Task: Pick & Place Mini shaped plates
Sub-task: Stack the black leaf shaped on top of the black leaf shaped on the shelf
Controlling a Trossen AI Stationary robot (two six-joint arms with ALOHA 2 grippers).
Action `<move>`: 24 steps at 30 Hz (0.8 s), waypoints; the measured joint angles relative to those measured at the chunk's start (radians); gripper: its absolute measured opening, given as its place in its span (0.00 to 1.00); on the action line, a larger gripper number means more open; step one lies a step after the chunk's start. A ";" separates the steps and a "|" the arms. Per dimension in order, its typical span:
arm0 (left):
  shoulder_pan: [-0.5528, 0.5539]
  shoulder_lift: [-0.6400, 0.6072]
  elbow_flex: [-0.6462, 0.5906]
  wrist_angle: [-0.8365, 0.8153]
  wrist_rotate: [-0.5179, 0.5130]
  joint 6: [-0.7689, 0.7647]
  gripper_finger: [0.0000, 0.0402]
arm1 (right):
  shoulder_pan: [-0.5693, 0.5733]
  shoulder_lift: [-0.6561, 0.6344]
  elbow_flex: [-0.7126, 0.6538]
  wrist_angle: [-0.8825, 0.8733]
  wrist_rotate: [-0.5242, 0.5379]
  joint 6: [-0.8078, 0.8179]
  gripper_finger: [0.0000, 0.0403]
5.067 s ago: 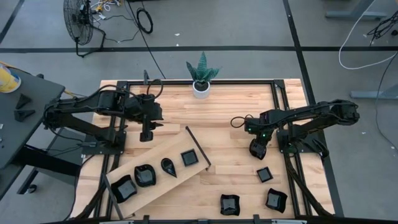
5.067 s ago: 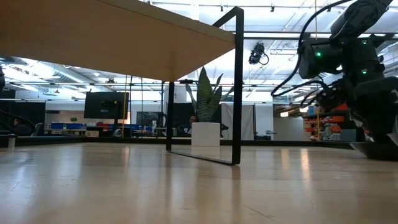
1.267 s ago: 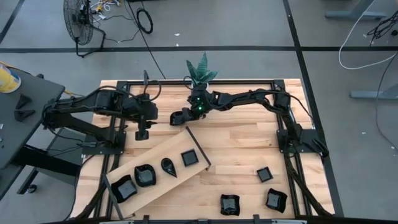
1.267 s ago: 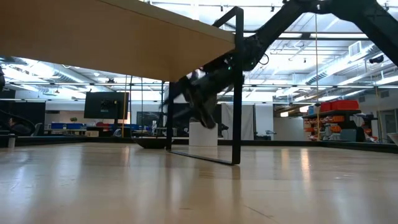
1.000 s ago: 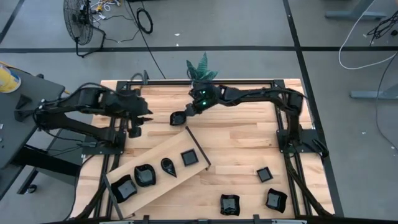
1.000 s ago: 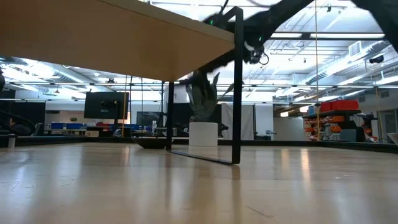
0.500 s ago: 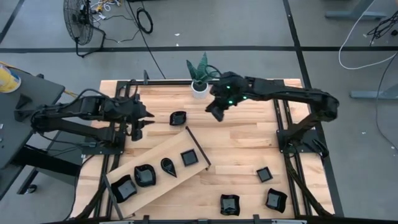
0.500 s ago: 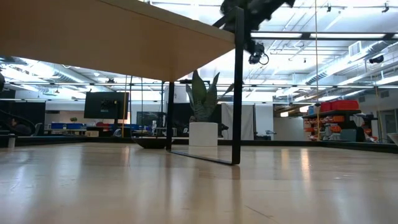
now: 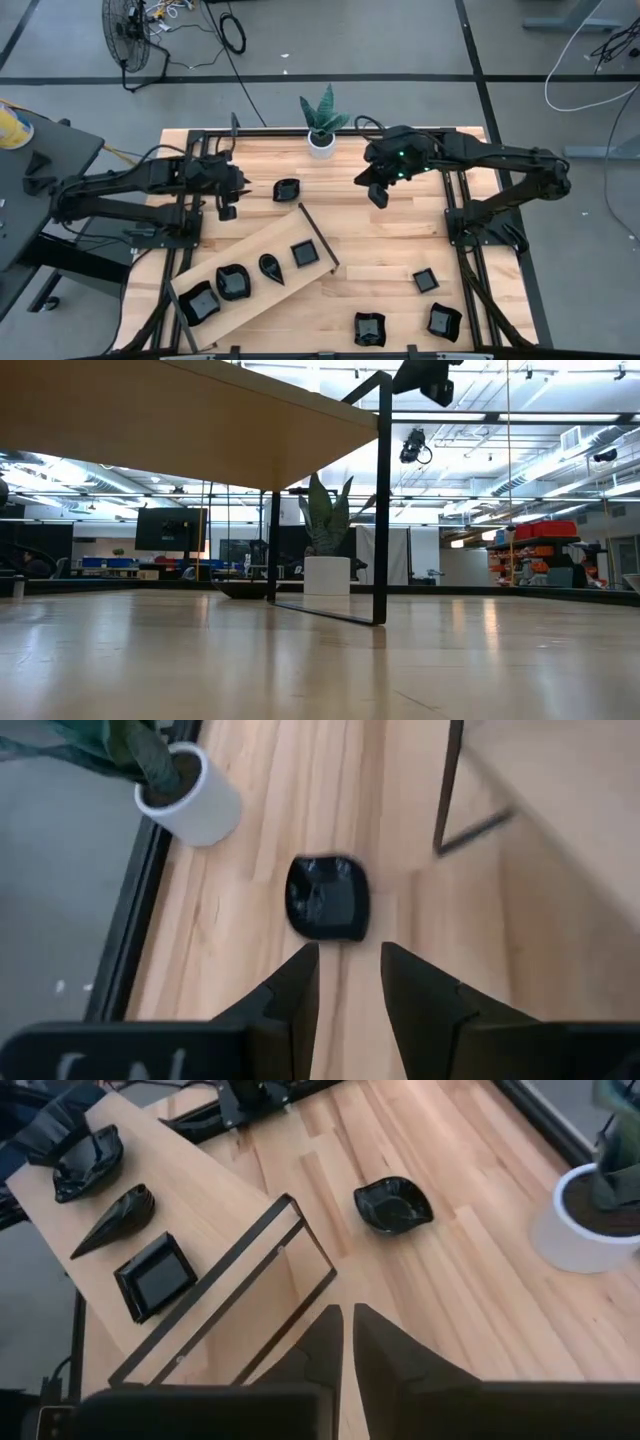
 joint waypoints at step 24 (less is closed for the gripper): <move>0.446 0.427 -0.050 0.166 0.352 -0.483 0.55 | 0.006 -0.024 0.000 -0.001 0.064 0.081 0.08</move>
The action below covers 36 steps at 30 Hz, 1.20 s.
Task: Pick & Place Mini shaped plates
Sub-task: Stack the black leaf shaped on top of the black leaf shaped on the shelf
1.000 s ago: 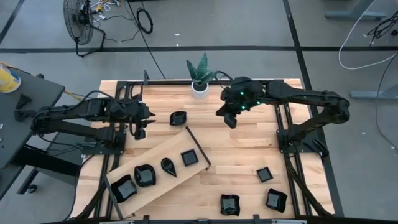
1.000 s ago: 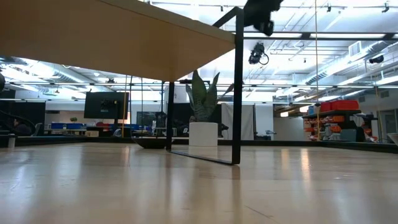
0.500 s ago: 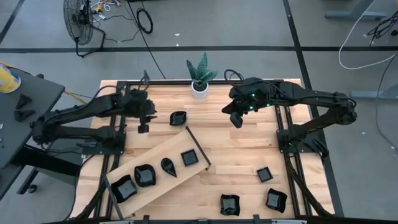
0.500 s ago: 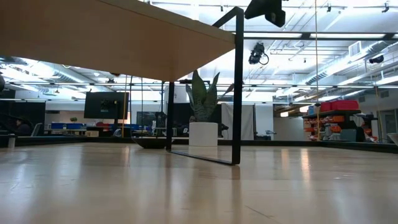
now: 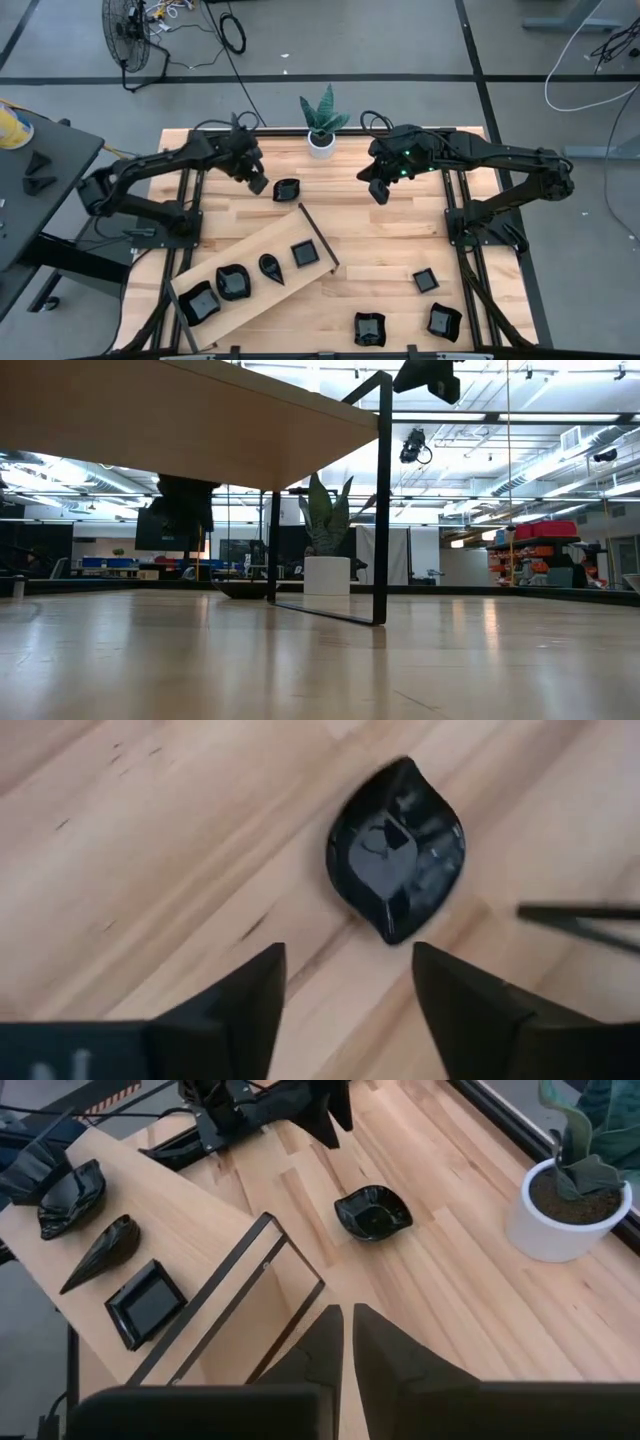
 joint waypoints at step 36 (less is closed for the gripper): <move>-0.003 0.349 0.000 0.340 0.004 -0.277 0.65 | 0.000 0.000 0.000 -0.004 0.003 -0.005 0.08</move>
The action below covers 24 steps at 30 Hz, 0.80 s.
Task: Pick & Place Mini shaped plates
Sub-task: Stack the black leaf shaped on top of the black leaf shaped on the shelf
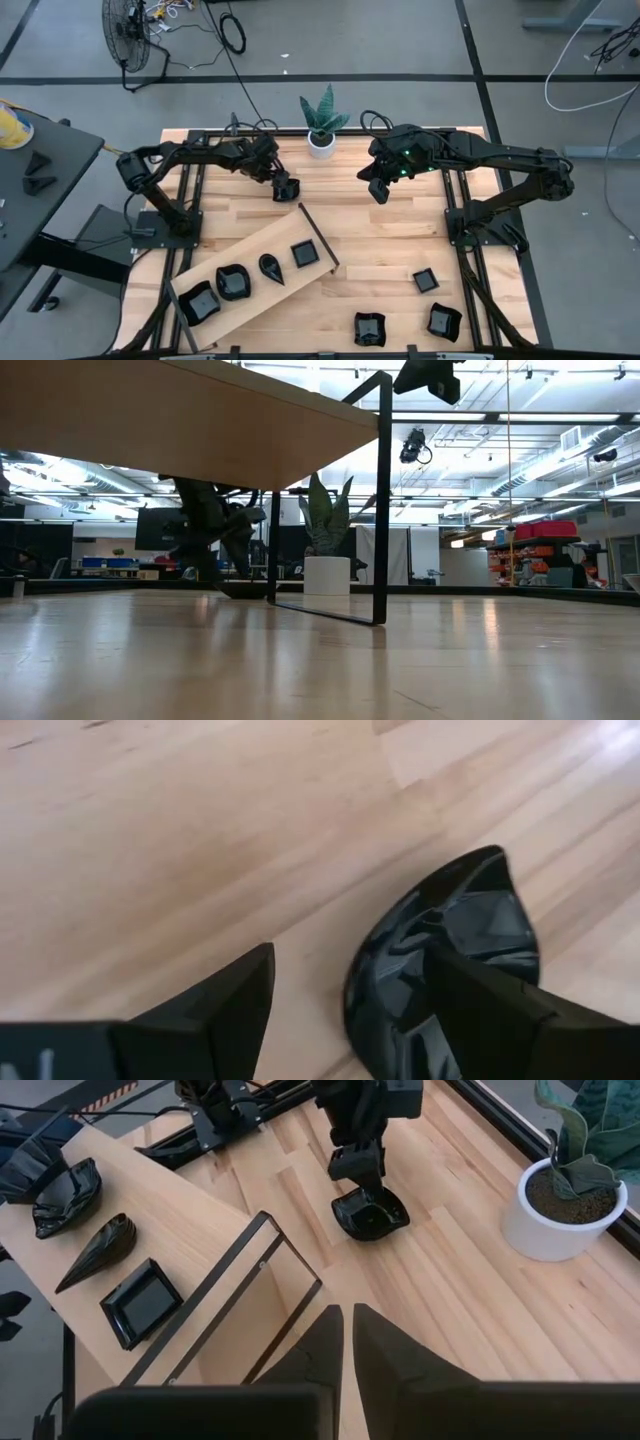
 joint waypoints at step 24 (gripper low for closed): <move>-0.073 0.046 0.001 0.008 -0.046 -0.024 0.35 | 0.000 0.000 0.000 0.000 0.000 -0.003 0.08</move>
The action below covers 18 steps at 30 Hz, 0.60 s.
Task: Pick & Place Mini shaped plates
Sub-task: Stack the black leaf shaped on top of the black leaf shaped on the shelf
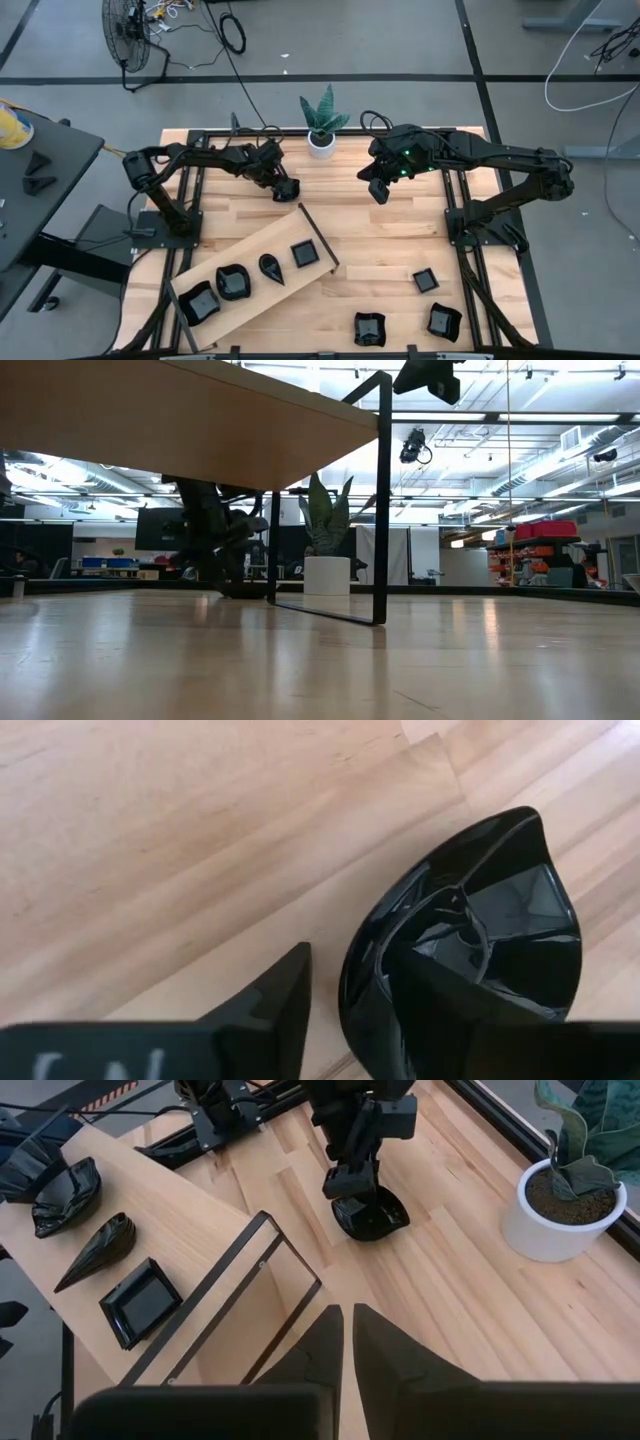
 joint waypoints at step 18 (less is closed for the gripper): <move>-0.001 0.000 0.000 0.006 0.021 -0.002 0.04 | 0.000 0.000 0.000 0.000 0.000 -0.004 0.08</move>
